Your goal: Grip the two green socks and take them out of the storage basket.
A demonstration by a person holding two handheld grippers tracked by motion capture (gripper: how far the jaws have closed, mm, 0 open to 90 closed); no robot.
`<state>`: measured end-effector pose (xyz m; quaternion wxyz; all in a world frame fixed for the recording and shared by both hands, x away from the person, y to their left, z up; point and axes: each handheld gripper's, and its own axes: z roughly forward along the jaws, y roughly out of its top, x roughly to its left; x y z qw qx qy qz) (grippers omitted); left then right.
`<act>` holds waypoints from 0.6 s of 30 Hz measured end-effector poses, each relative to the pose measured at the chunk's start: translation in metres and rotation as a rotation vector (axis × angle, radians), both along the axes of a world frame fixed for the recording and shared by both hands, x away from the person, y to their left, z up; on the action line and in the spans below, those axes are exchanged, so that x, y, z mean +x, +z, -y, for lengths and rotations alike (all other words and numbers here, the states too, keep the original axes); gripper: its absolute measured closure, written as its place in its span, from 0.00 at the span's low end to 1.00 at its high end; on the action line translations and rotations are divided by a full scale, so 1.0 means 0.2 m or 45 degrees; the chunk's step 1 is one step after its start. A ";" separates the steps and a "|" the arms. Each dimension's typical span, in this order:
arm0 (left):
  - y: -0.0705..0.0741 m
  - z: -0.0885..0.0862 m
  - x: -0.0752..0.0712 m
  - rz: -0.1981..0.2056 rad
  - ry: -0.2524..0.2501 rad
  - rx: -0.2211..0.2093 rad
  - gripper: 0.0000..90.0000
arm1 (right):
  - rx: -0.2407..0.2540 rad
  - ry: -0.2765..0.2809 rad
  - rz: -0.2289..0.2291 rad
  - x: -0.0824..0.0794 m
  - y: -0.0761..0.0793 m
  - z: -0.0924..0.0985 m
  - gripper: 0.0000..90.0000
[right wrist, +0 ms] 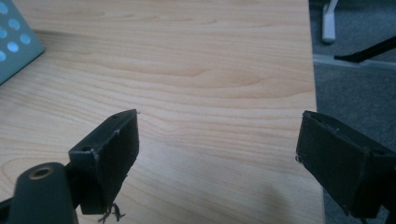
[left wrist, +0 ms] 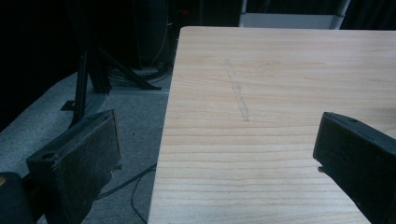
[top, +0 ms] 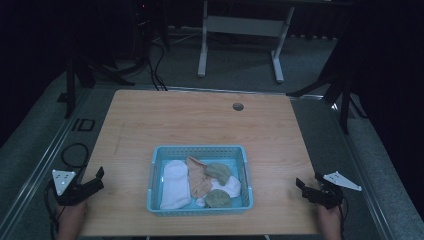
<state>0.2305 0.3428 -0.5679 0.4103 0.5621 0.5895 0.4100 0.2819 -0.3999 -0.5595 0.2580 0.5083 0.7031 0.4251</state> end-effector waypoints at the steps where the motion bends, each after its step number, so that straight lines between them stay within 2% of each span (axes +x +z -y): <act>1: 0.00 0.00 0.00 0.000 0.000 0.000 0.00 | -0.002 0.000 -0.007 0.00 0.00 0.00 0.14; 3: 0.00 0.00 0.00 -0.016 -0.008 0.003 0.00 | -0.011 0.016 -0.018 0.01 0.00 0.00 0.14; 9: 0.00 0.01 0.00 -0.019 -0.012 0.027 0.00 | -0.020 0.037 -0.057 0.02 0.00 -0.01 0.14; 13: 0.00 0.01 0.00 -0.017 -0.017 0.029 0.00 | -0.031 0.030 -0.050 0.02 0.00 -0.01 0.14; 14: 0.00 0.01 0.00 -0.018 -0.021 0.025 0.00 | 0.003 0.050 -0.052 0.02 0.00 -0.01 0.14; 18: 0.00 0.01 0.01 -0.018 -0.022 0.024 0.00 | 0.042 0.085 -0.054 0.01 0.00 0.00 0.14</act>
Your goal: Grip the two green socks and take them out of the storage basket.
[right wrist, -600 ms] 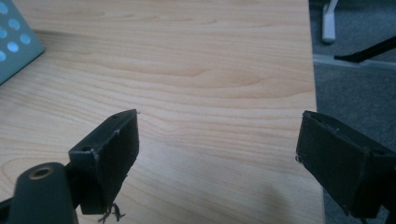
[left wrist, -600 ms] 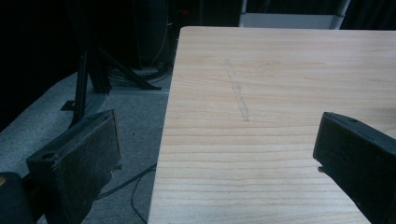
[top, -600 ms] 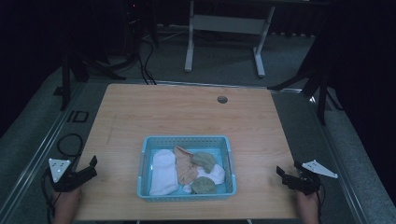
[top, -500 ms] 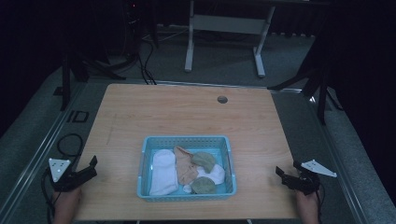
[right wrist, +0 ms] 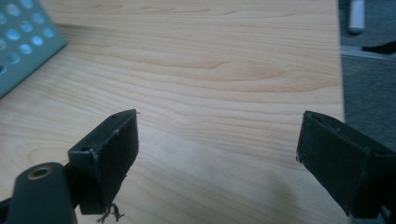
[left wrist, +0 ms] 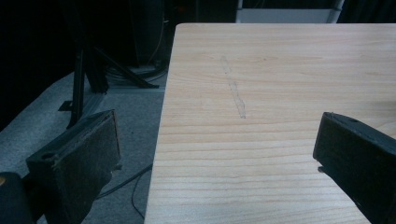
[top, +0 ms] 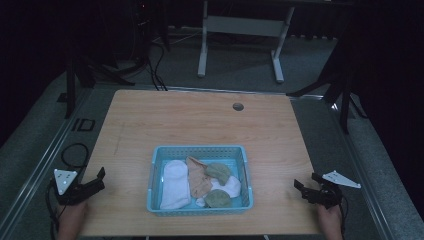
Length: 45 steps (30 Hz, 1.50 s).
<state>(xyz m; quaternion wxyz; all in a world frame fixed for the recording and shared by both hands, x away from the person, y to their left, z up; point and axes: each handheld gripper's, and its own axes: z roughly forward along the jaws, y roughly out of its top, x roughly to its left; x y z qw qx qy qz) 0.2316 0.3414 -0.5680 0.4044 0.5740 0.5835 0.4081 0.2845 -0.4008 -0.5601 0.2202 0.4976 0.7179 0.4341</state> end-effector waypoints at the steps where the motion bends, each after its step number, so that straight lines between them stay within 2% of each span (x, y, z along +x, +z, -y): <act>1: 0.00 0.00 0.00 0.001 0.001 0.000 0.00 | -0.001 0.002 -0.001 0.00 0.00 0.00 0.14; 8: 0.00 0.00 0.00 0.003 0.002 -0.001 0.00 | -0.005 0.116 -0.045 0.02 0.00 -0.01 0.14; 9: 0.00 0.00 0.00 0.003 0.002 -0.001 0.00 | -0.005 0.116 -0.045 0.02 0.00 -0.01 0.14; 10: 0.00 0.00 0.00 0.002 0.000 -0.001 0.00 | -0.012 0.163 -0.061 0.02 0.00 -0.01 0.14; 13: 0.00 0.00 0.00 0.002 -0.001 -0.002 0.00 | -0.021 0.219 -0.080 0.03 -0.01 -0.02 0.14; 19: 0.00 0.00 0.00 0.000 0.000 -0.001 0.00 | -0.043 0.381 -0.095 0.04 0.00 -0.04 0.15; 24: 0.00 0.00 0.00 -0.002 0.002 -0.004 0.00 | -0.046 0.453 -0.136 0.05 0.01 -0.08 0.15; 27: 0.00 0.00 0.00 -0.004 0.003 -0.005 0.00 | -0.063 0.495 -0.131 0.05 0.02 -0.10 0.14; 34: 0.00 0.00 0.00 -0.004 0.003 -0.011 0.00 | -0.144 0.647 -0.212 0.05 0.04 -0.17 0.14; 41: 0.00 0.00 0.00 -0.003 0.002 -0.012 0.00 | -0.190 0.712 -0.245 0.06 0.07 -0.19 0.14; 42: 0.00 0.00 0.00 -0.004 0.001 -0.012 0.00 | -0.216 0.729 -0.268 0.06 0.08 -0.20 0.14; 45: 0.00 0.00 0.00 -0.003 0.000 -0.013 0.00 | -0.246 0.744 -0.286 0.06 0.09 -0.21 0.14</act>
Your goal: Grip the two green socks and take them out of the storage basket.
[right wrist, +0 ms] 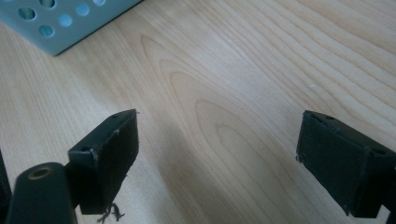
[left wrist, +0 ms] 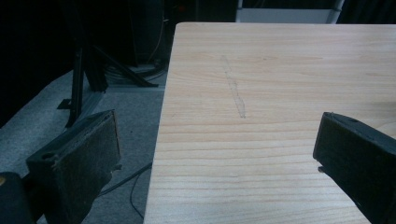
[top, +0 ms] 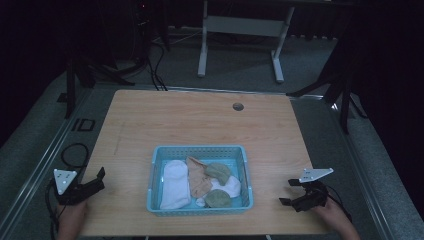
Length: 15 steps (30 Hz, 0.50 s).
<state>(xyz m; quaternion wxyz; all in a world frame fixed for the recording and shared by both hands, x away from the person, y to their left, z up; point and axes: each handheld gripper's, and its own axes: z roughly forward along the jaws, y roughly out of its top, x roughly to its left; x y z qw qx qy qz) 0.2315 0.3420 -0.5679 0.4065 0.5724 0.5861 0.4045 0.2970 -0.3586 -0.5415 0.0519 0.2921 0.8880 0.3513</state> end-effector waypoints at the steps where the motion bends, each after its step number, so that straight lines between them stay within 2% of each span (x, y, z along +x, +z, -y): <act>1: 0.00 0.00 0.00 -0.001 0.001 0.000 0.00 | -0.006 0.005 -0.005 0.00 0.00 0.00 0.14; 6: 0.00 0.00 0.00 -0.002 0.000 0.000 0.00 | -0.016 0.053 -0.023 0.00 0.03 -0.02 0.14; 8: 0.00 0.00 0.00 -0.001 0.000 -0.001 0.00 | -0.038 0.085 -0.031 0.01 0.05 -0.04 0.14; 15: 0.00 0.00 0.00 -0.001 -0.002 0.003 0.00 | -0.119 0.117 -0.038 0.02 0.10 -0.07 0.14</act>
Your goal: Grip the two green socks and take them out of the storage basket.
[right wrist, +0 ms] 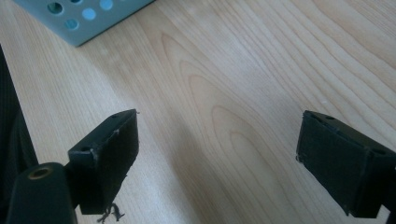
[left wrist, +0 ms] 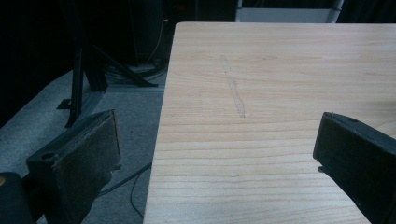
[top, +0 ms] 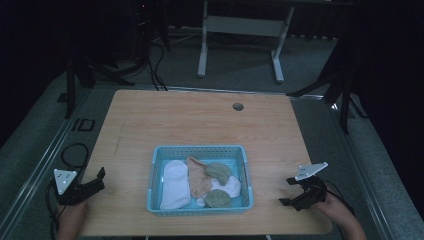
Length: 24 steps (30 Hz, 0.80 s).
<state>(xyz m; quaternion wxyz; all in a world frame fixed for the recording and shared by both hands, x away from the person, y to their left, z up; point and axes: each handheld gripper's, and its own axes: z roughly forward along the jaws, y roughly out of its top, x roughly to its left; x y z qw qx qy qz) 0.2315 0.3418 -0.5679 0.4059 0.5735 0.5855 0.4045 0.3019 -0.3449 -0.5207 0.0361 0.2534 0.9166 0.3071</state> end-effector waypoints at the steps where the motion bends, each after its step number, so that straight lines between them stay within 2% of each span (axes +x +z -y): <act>1: 0.00 0.00 0.00 0.000 0.000 0.000 0.00 | -0.012 0.002 -0.003 0.00 0.00 0.00 0.14; 6: 0.00 0.00 0.00 0.000 -0.002 -0.002 0.00 | -0.082 0.062 -0.036 0.00 0.02 -0.04 0.14; 10: 0.00 0.00 0.00 -0.001 0.000 0.002 0.00 | -0.119 0.082 -0.037 -0.01 0.04 -0.06 0.14; 14: 0.00 0.00 0.00 0.000 -0.003 -0.002 0.00 | -0.107 0.098 -0.042 -0.01 0.07 -0.08 0.14; 16: 0.00 0.00 0.00 0.000 -0.007 -0.008 0.00 | -0.106 0.112 -0.012 -0.02 0.10 -0.09 0.14; 19: 0.00 0.00 0.00 0.000 -0.009 -0.006 0.00 | -0.089 0.104 -0.012 -0.02 0.13 -0.11 0.14; 24: 0.00 0.00 0.00 0.000 -0.009 -0.002 0.00 | -0.094 0.106 -0.015 -0.03 0.18 -0.14 0.14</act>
